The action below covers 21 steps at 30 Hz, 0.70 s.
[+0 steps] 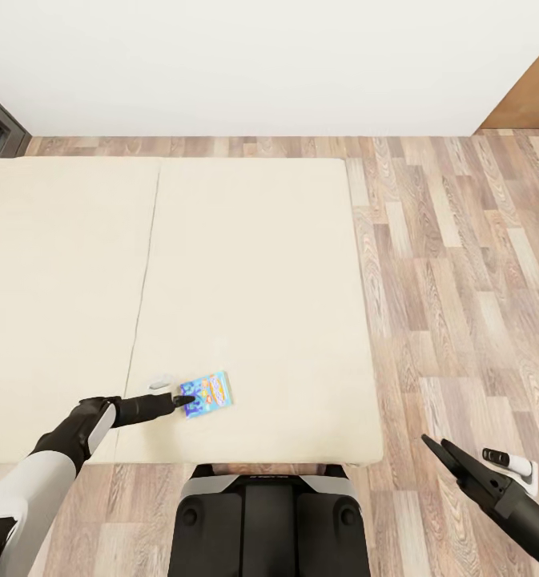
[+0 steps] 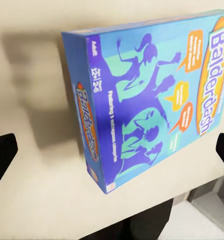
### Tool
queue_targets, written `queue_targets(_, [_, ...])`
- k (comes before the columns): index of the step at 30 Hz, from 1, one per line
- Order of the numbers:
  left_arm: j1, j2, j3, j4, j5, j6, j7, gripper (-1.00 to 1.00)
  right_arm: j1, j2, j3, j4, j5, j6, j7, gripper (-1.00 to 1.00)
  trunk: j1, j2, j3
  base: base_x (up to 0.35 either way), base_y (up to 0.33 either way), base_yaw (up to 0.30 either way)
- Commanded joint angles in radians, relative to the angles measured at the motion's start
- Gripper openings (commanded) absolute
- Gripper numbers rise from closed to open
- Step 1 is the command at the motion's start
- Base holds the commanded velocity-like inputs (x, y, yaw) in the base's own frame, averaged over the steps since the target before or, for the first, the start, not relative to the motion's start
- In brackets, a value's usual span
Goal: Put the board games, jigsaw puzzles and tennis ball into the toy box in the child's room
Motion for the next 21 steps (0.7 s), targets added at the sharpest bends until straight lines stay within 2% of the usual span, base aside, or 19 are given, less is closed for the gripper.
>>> queue_targets(1, [0.0, 0.0, 0.002, 0.0, 0.004, 0.007, -0.008, 1.0, 0.0, 0.0, -0.006, -0.001, -0.005, 0.006, -0.001, 1.0, 0.001, -0.001, -0.001, 0.0, 0.0, 0.0])
queue_targets(5, [0.0, 0.0, 0.002, 0.0, 0.004, 0.007, -0.018, 1.0, 0.0, 0.0, -0.024, -0.001, -0.005, 0.006, -0.001, 1.0, 0.001, -0.001, -0.001, 0.0, 0.0, 0.0])
queue_targets(21, [0.0, 0.0, 0.002, 0.0, 0.004, 0.007, -0.018, 1.0, 0.0, 0.0, -0.024, -0.001, -0.005, 0.006, -0.001, 1.0, 0.001, -0.001, -0.001, 0.0, 0.0, 0.0])
